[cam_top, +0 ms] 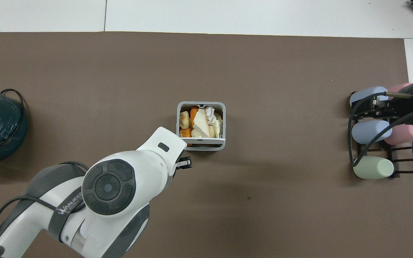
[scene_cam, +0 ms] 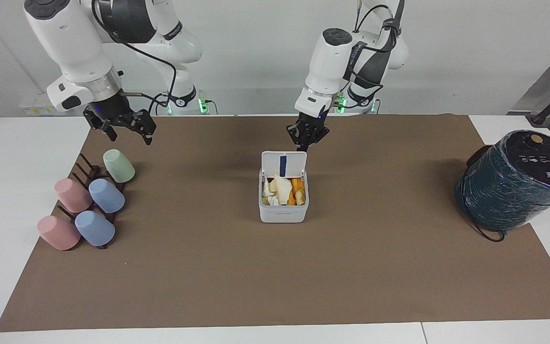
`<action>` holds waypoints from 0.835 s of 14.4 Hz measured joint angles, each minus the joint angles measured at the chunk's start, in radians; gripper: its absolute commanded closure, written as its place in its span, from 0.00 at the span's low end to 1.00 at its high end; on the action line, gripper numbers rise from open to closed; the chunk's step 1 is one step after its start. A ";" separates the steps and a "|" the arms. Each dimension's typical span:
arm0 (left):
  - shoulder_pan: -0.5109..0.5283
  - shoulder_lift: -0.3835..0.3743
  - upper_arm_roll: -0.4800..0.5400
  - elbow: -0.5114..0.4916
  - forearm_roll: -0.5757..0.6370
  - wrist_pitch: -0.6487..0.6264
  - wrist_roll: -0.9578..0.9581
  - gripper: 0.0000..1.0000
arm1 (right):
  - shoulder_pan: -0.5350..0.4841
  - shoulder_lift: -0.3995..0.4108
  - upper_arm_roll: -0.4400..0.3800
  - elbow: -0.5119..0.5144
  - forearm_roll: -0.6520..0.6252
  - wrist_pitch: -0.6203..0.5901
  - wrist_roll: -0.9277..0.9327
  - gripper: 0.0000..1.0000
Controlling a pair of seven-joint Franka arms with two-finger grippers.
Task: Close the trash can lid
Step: 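Push the white lid up and over the can with the left gripper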
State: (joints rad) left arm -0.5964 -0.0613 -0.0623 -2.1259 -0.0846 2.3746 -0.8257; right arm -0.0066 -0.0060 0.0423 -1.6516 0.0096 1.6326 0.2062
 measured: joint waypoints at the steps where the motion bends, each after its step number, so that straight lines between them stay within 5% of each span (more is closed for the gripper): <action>1: 0.000 0.012 0.001 0.000 -0.011 0.043 -0.016 0.90 | 0.000 0.000 0.000 0.000 0.000 0.000 0.000 0.00; 12: 0.019 0.153 0.014 0.062 -0.018 0.292 -0.087 0.92 | 0.000 0.000 0.000 0.000 0.000 0.000 0.000 0.00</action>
State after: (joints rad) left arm -0.5771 0.0913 -0.0485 -2.0636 -0.1023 2.6669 -0.9129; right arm -0.0066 -0.0060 0.0423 -1.6517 0.0096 1.6326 0.2062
